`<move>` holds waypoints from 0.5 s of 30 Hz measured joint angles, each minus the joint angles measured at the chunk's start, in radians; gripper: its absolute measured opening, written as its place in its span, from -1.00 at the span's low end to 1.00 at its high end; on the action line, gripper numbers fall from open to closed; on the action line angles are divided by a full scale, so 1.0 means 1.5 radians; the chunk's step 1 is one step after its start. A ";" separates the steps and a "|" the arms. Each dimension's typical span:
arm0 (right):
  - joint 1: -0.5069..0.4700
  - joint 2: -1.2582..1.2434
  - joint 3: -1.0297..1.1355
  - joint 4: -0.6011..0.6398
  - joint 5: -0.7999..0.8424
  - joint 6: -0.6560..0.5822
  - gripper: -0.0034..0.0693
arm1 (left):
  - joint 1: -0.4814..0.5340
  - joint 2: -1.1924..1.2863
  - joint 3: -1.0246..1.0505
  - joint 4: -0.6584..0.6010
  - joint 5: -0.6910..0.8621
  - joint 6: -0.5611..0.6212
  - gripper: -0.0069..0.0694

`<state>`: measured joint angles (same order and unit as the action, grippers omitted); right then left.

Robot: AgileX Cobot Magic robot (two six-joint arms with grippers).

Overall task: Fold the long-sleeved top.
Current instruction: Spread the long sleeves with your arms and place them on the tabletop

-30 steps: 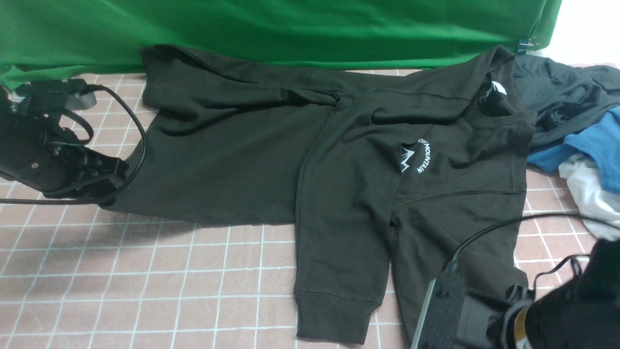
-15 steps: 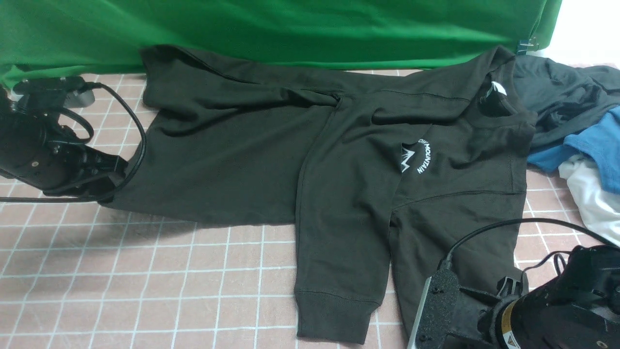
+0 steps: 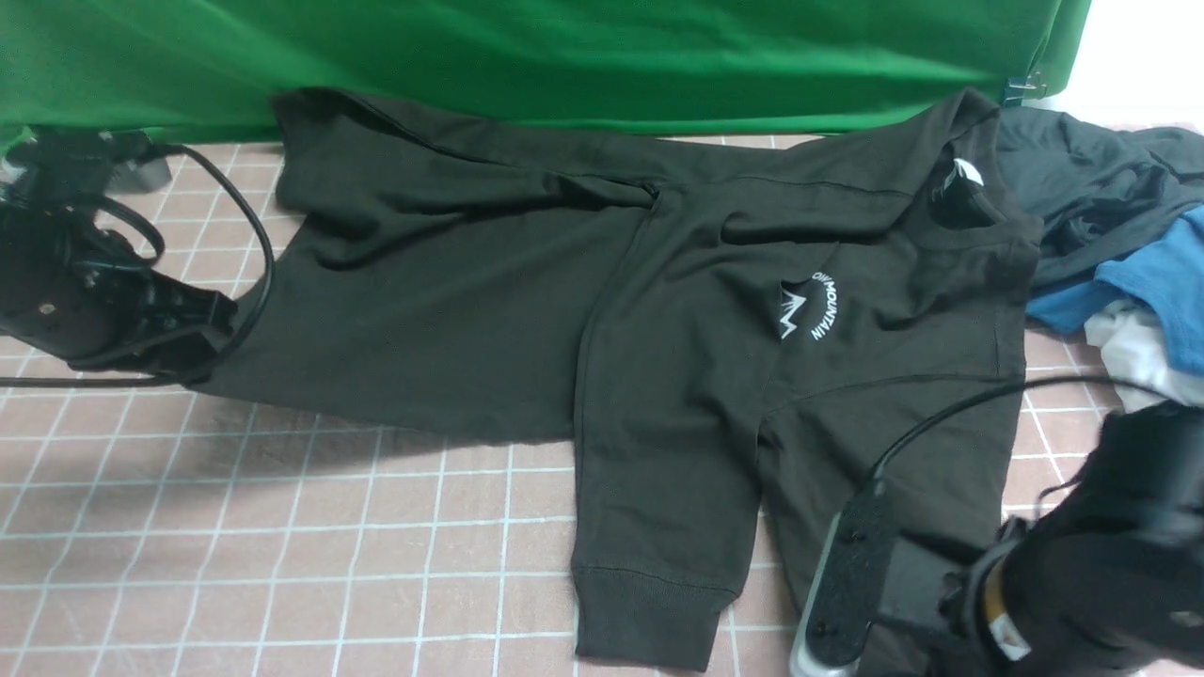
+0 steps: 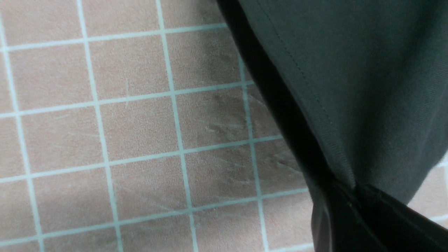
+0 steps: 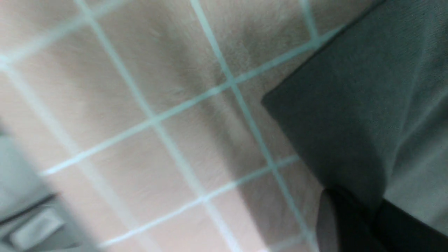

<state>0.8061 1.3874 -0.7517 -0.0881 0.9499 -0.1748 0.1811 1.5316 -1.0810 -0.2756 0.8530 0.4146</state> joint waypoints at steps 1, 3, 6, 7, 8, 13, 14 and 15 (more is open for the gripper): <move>0.006 -0.016 -0.006 0.008 0.028 0.009 -0.75 | 0.000 -0.013 0.000 0.000 0.012 -0.001 -0.71; 0.026 -0.062 -0.009 0.041 0.090 0.031 -0.75 | 0.000 -0.043 0.003 0.000 0.042 -0.003 -0.71; 0.061 -0.106 -0.001 0.076 0.150 0.061 -0.75 | 0.000 -0.089 0.018 0.001 0.073 -0.016 -0.71; 0.073 -0.117 0.004 0.085 0.158 0.068 -0.75 | 0.000 -0.107 0.026 0.001 0.083 -0.021 -0.71; 0.090 -0.129 0.008 0.097 0.163 0.074 -0.75 | 0.000 -0.123 0.034 0.002 0.090 -0.025 -0.71; 0.201 -0.171 0.019 0.180 0.170 0.087 -0.75 | 0.000 -0.225 0.103 0.015 0.130 -0.049 -0.71; 0.227 -0.176 0.019 0.193 0.170 0.093 -0.75 | 0.000 -0.243 0.119 0.022 0.142 -0.058 -0.71; 0.243 -0.178 0.019 0.197 0.170 0.102 -0.75 | 0.000 -0.251 0.122 0.022 0.148 -0.061 -0.71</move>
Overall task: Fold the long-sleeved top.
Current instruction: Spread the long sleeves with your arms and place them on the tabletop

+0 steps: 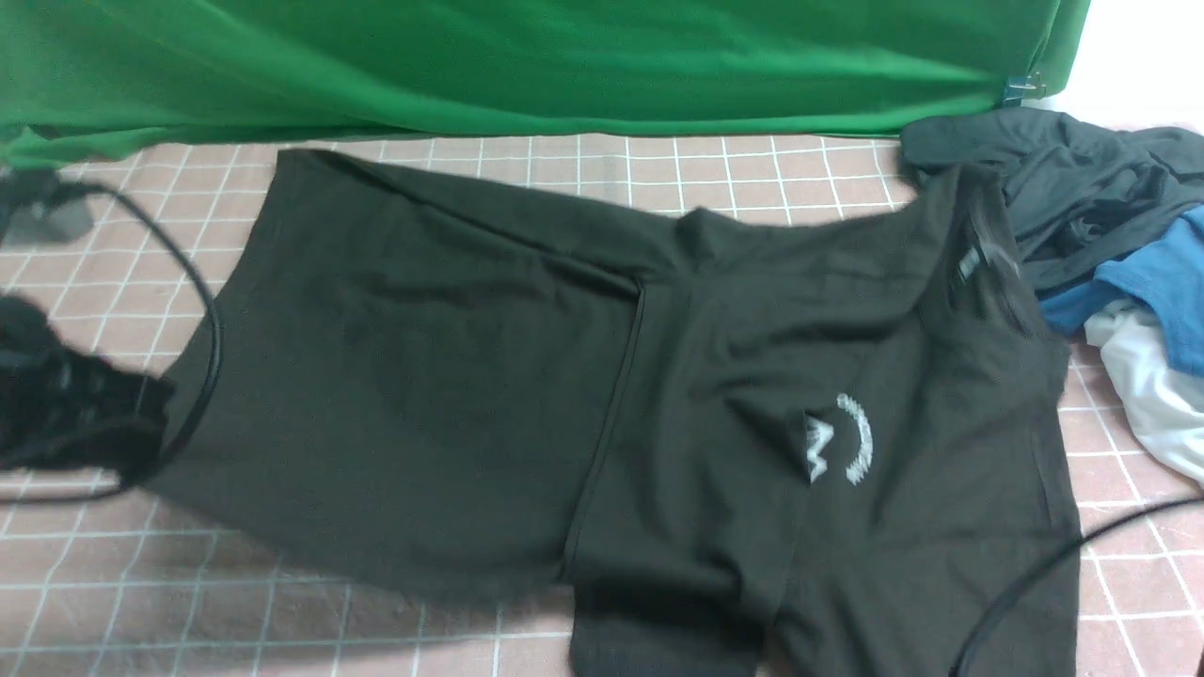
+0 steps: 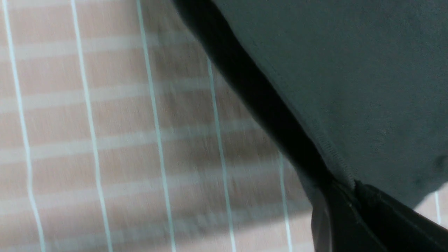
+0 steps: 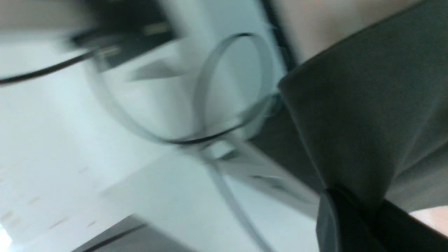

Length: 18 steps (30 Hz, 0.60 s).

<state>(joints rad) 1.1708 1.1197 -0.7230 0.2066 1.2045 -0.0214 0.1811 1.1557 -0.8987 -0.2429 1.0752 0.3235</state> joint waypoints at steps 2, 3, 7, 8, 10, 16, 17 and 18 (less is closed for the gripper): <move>0.041 -0.006 0.000 -0.001 0.003 0.028 -0.75 | 0.000 -0.038 0.022 0.015 0.032 -0.021 -0.71; 0.051 -0.007 0.000 -0.004 0.005 0.035 -0.75 | 0.000 -0.050 0.028 0.019 0.039 -0.026 -0.71; 0.077 -0.012 0.003 -0.016 0.008 0.053 -0.76 | 0.000 -0.135 0.068 0.040 0.066 -0.054 -0.71; 0.076 -0.013 0.008 -0.017 0.008 0.053 -0.76 | 0.000 -0.150 0.076 0.043 0.067 -0.057 -0.71; 0.071 -0.013 0.017 -0.019 0.008 0.049 -0.76 | 0.000 -0.174 0.092 0.048 0.060 -0.059 -0.71; 0.046 -0.013 0.054 -0.023 -0.017 0.032 -0.67 | 0.000 -0.216 0.164 0.072 0.019 -0.060 -0.71; 0.045 -0.013 0.054 -0.025 -0.028 0.031 -0.54 | 0.000 -0.216 0.174 0.072 0.010 -0.059 -0.71; 0.044 -0.013 0.054 -0.025 -0.035 0.030 -0.38 | 0.000 -0.216 0.181 0.074 0.002 -0.057 -0.71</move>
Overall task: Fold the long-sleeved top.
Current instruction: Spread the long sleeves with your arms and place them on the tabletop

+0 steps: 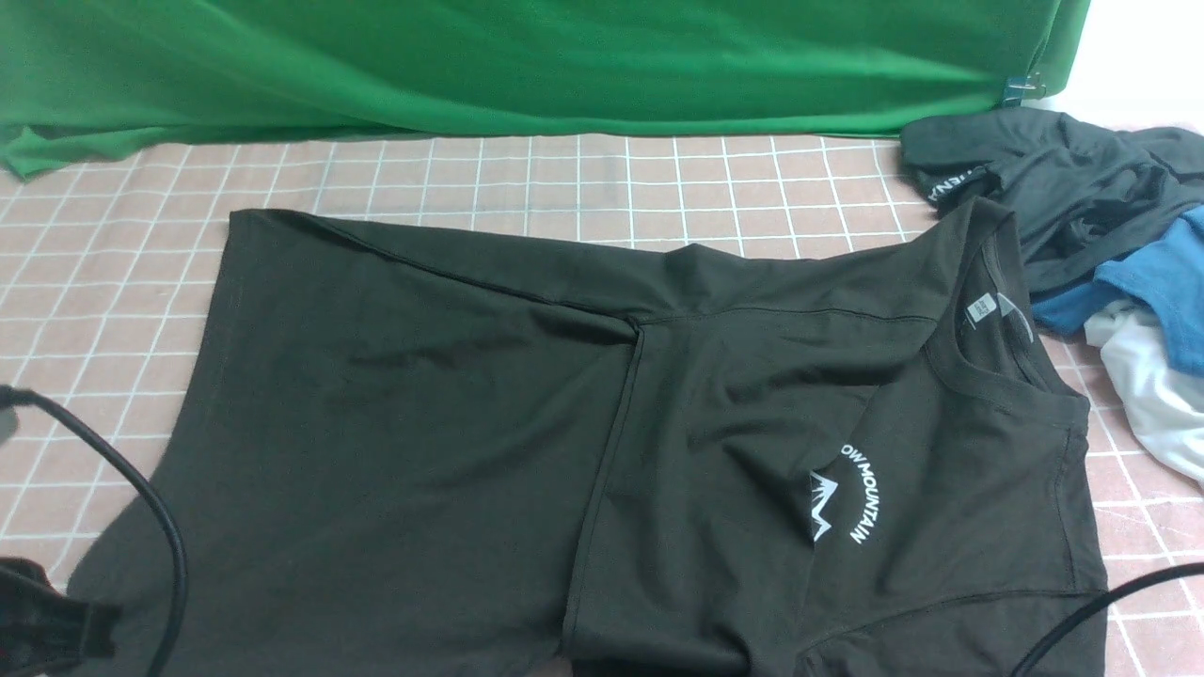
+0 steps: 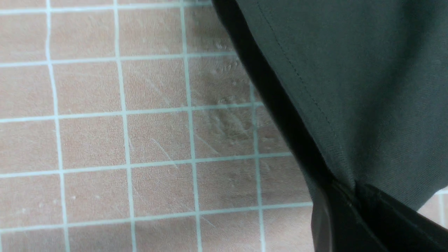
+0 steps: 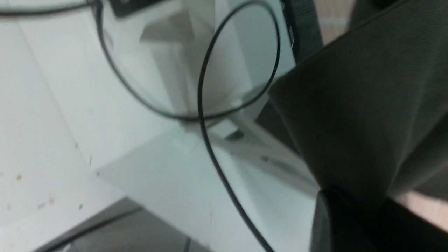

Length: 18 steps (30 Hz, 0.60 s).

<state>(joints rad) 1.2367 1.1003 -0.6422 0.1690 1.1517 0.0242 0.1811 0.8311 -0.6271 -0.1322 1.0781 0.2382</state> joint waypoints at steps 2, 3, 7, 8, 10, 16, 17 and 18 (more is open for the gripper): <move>0.000 0.000 0.000 -0.001 -0.006 -0.001 0.11 | 0.000 0.000 0.005 0.001 -0.011 0.009 -0.71; 0.000 0.000 0.000 -0.004 -0.004 -0.001 0.25 | 0.000 0.000 0.005 0.002 -0.015 0.011 -0.71; 0.000 0.000 -0.039 -0.055 0.038 0.017 0.81 | 0.000 0.000 0.005 0.002 -0.027 0.016 -0.71; 0.000 0.000 -0.052 -0.080 0.040 0.031 0.81 | 0.000 0.000 0.005 0.003 -0.027 0.017 -0.71; -0.006 0.001 -0.085 -0.130 0.042 0.047 0.74 | 0.000 0.000 0.005 0.003 -0.029 0.017 -0.71; -0.230 0.080 -0.178 -0.239 -0.088 0.058 0.66 | 0.000 0.000 0.005 0.003 -0.030 0.017 -0.71; -0.242 0.085 -0.180 -0.239 -0.096 0.058 0.66 | 0.000 0.000 0.005 0.003 -0.030 0.017 -0.71; -0.301 0.110 -0.192 -0.234 -0.137 0.059 0.66 | 0.000 0.000 0.005 0.003 -0.030 0.017 -0.71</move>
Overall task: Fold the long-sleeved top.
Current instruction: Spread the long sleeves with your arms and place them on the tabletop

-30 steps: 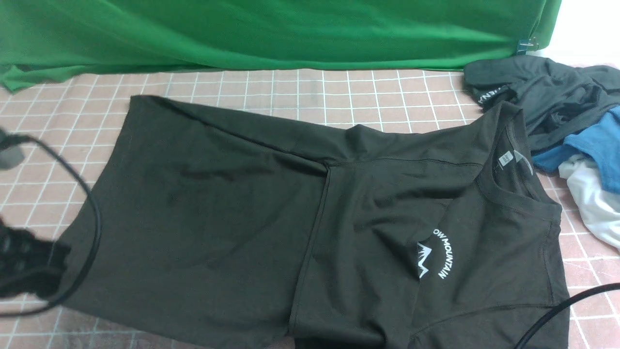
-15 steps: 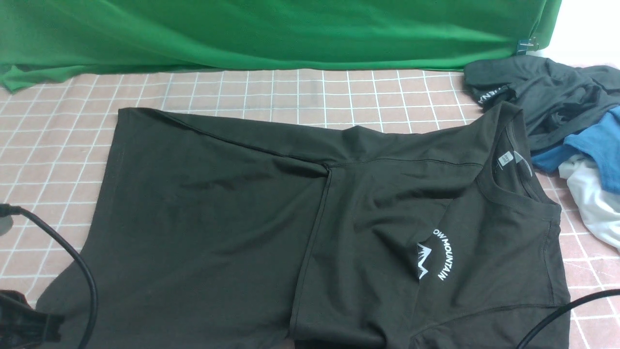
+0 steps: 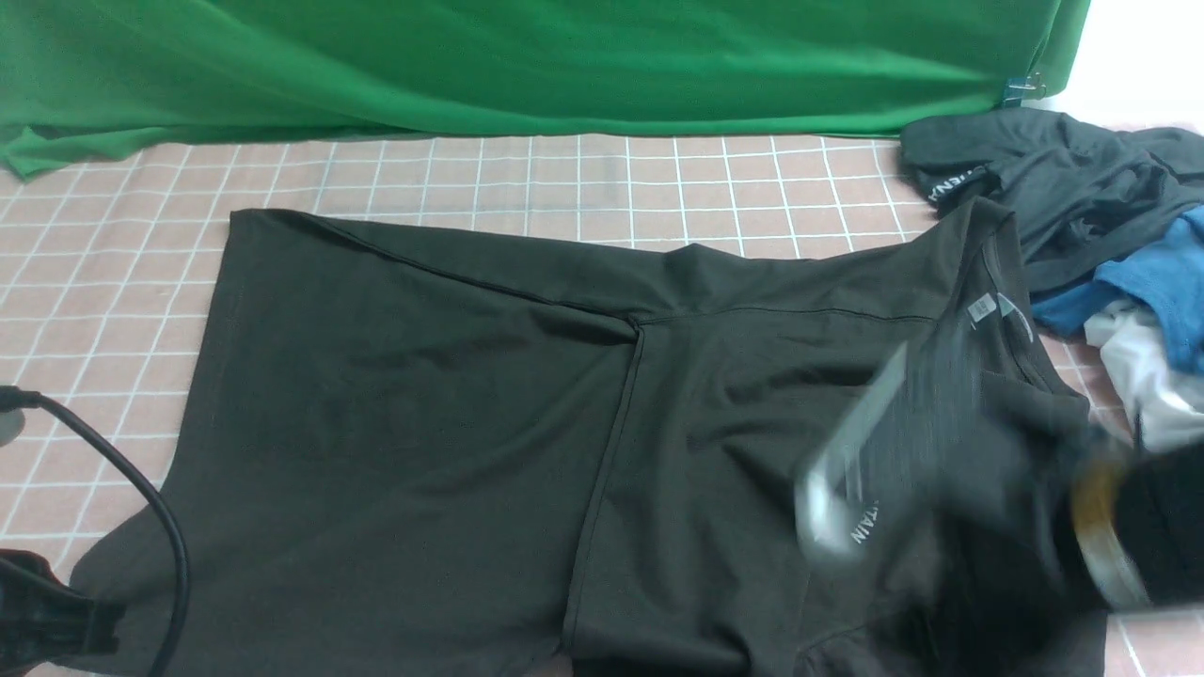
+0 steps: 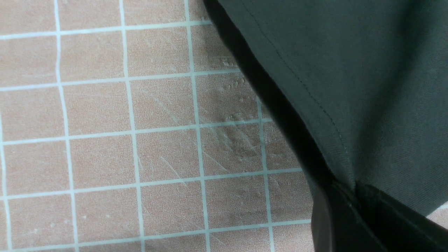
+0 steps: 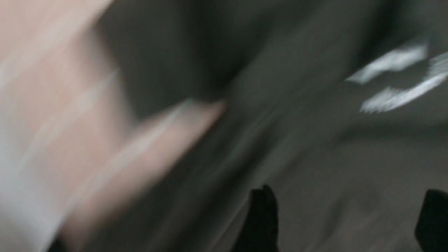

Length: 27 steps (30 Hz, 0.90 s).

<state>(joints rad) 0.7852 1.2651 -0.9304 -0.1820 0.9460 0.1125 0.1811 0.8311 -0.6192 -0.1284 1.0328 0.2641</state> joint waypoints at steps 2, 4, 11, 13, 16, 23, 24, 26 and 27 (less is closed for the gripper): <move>-0.084 0.039 -0.021 0.018 -0.066 0.001 0.66 | 0.000 0.000 0.000 0.000 0.000 0.000 -0.71; -0.238 0.132 -0.064 0.091 -0.143 0.001 0.66 | 0.000 0.000 0.000 0.000 0.000 0.000 -0.71; -0.433 0.368 -0.200 0.207 -0.170 -0.014 0.66 | 0.000 0.000 0.000 -0.001 -0.001 0.000 -0.71; -0.442 0.400 -0.214 0.227 -0.170 -0.030 0.66 | 0.000 0.000 0.000 -0.001 -0.002 0.000 -0.71; -0.445 0.460 -0.244 0.263 -0.170 -0.059 0.66 | 0.000 0.000 0.000 -0.001 -0.006 0.000 -0.71; -0.446 0.460 -0.277 0.274 -0.120 -0.069 0.66 | 0.000 0.000 0.000 0.000 -0.006 0.001 -0.71; -0.446 0.454 -0.284 0.274 -0.110 -0.070 0.66 | 0.000 0.000 0.000 0.000 -0.006 0.001 -0.71; -0.446 0.436 -0.300 0.274 -0.096 -0.070 0.66 | 0.000 0.000 0.000 0.002 -0.006 0.001 -0.71; -0.444 0.427 -0.308 0.274 -0.091 -0.070 0.66 | 0.000 0.000 0.000 0.003 -0.006 0.001 -0.71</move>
<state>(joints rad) 0.1195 1.9050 -1.3931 0.2293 0.8098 0.0075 0.1811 0.8311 -0.6192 -0.1243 1.0236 0.2653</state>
